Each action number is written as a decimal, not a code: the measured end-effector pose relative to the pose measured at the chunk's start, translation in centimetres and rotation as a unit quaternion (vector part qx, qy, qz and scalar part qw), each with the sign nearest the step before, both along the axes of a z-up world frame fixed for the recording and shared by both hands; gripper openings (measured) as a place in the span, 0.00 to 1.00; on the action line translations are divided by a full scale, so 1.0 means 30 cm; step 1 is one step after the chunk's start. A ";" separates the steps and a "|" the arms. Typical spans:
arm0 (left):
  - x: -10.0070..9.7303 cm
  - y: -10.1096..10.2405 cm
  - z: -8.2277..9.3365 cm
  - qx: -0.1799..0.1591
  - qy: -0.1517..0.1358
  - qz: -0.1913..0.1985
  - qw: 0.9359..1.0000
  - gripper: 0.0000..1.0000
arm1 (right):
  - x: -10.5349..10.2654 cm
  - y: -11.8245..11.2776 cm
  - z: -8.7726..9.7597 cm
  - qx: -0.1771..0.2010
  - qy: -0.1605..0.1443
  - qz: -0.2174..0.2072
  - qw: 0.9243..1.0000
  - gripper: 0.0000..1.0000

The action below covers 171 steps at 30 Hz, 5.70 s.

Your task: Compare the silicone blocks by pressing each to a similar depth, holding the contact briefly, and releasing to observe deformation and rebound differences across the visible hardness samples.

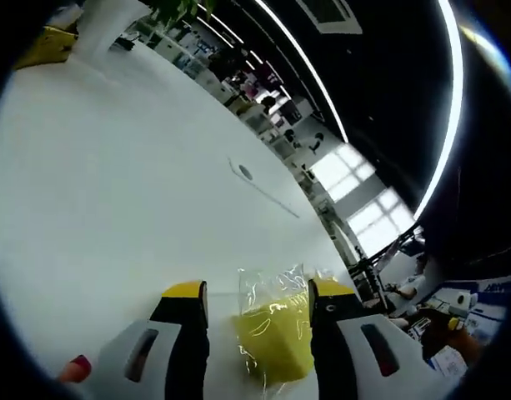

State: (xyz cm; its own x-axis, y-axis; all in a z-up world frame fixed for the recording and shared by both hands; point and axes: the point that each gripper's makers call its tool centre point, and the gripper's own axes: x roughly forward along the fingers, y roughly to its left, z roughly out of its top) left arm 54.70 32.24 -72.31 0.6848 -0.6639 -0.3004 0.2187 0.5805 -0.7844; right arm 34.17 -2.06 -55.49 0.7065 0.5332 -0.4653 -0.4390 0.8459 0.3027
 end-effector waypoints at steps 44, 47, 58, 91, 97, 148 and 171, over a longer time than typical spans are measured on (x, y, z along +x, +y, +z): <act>-0.028 -0.045 0.004 -0.057 -0.012 -0.012 0.998 0.00 | -0.007 0.031 -0.044 -0.020 0.024 0.027 0.999 0.66; -0.025 -0.049 0.019 -0.050 -0.017 -0.011 0.999 0.00 | -0.011 0.028 -0.042 -0.017 0.023 0.028 0.999 0.66; -0.045 -0.112 0.136 -0.024 -0.054 -0.026 0.998 0.00 | -0.009 0.026 -0.029 -0.008 0.015 0.034 0.999 0.66; -0.252 -0.359 0.448 0.057 -0.133 -0.129 0.981 0.00 | -0.058 0.046 0.055 0.020 -0.035 0.071 0.997 0.64; -0.285 -0.362 0.473 0.087 -0.139 -0.136 0.977 0.00 | -0.068 0.047 0.080 0.026 -0.048 0.081 0.995 0.64; -0.522 -0.456 0.900 0.173 -0.245 -0.180 0.937 0.00 | 0.039 0.221 0.327 -0.007 -0.144 0.265 0.953 0.68; -0.501 -0.530 0.984 0.185 -0.272 -0.234 0.915 0.00 | 0.154 0.427 0.342 -0.044 -0.141 0.365 0.919 0.74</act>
State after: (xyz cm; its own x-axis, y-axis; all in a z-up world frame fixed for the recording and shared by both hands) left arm 39.68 16.34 -42.80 0.4660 -0.8446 -0.2634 0.8114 0.5267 -0.2535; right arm 38.80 10.76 -45.24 0.2740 0.8828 -0.3816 -0.9502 0.3097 0.0340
